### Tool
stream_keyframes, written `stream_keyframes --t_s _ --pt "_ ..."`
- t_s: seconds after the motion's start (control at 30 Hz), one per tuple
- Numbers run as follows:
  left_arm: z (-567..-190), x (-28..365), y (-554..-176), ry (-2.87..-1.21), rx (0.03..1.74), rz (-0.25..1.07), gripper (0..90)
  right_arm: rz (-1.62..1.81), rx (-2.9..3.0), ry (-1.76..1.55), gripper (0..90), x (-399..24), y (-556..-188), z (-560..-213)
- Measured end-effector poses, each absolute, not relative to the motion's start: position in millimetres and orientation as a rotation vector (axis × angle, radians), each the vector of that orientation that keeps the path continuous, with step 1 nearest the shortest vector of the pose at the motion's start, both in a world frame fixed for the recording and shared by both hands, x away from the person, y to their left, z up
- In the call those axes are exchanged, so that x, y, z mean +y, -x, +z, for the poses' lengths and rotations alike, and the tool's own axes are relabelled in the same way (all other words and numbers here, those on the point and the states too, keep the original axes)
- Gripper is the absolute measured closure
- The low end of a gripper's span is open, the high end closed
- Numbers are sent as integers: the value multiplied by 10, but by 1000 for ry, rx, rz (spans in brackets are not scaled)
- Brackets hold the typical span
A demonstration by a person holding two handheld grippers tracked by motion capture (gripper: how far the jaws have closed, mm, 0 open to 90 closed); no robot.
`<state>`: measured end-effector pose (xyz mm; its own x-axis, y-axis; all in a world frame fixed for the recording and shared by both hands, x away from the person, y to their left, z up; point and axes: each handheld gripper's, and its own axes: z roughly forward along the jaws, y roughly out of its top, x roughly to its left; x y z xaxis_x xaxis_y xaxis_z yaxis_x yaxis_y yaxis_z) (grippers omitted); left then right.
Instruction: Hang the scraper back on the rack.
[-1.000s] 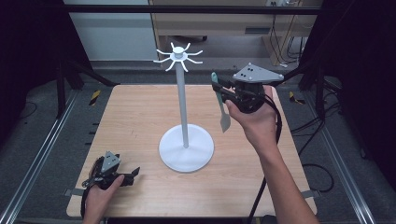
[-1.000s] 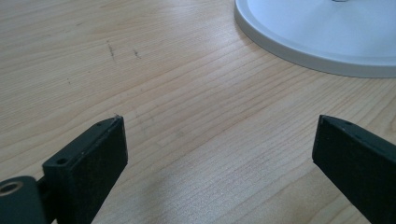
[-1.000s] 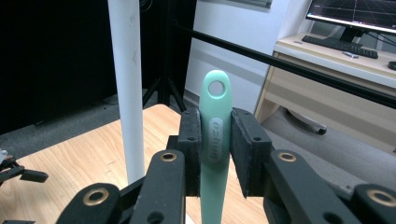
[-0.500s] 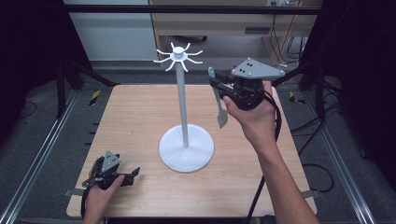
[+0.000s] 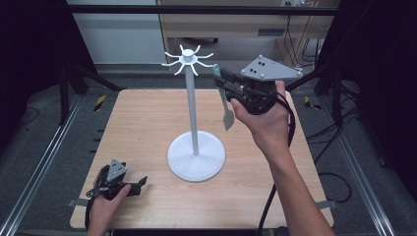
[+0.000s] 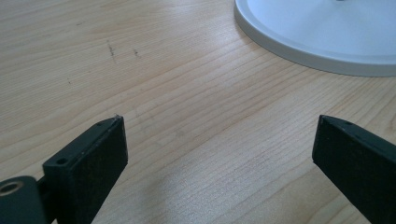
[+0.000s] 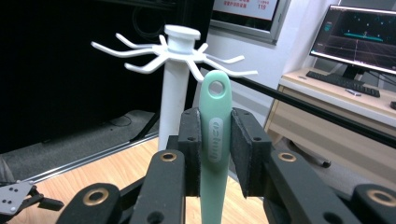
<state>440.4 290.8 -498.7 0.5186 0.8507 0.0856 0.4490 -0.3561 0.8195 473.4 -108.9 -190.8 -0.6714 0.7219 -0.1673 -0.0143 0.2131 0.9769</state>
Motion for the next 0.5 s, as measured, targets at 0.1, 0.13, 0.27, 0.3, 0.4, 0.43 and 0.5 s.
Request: stream_keyframes --t_s 0.1,0.13,0.27,0.3,0.4,0.43,0.5 --pt "-4988 2909 -4405 -1990 1060 662 28 1511 1873 -647 747 -1066 -4741 -1888" --pt "-4987 2910 -4403 -1990 1060 662 28 1510 1875 -647 747 -1059 -4750 -1887" --pt "-4986 2915 -4404 -1989 1059 663 28 1515 1871 -657 747 -1051 -4778 -1883" --pt "-4987 2918 -4406 -1993 1060 661 28 1516 1872 -659 747 -1050 -4784 -1884" --pt "-4986 2915 -4405 -1996 1057 661 28 1507 1886 -660 746 -1041 -4804 -1894" --pt "-4985 2913 -4404 -1995 1056 661 28 1504 1890 -659 746 -1037 -4809 -1898" --pt "-4987 2909 -4404 -1996 1056 661 28 1505 1899 -663 746 -1023 -4825 -1911"
